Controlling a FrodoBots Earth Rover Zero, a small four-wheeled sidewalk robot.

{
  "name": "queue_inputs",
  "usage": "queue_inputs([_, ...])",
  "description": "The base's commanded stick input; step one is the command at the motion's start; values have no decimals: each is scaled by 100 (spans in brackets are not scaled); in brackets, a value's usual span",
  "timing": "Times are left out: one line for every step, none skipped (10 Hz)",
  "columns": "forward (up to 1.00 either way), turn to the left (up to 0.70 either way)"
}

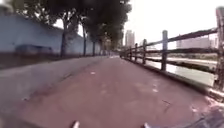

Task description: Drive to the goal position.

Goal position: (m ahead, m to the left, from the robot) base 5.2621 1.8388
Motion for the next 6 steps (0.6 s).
queue_inputs([70, 0])
queue_inputs([70, 0])
queue_inputs([70, 0])
queue_inputs([70, 0])
queue_inputs([70, 0])
queue_inputs([70, -31])
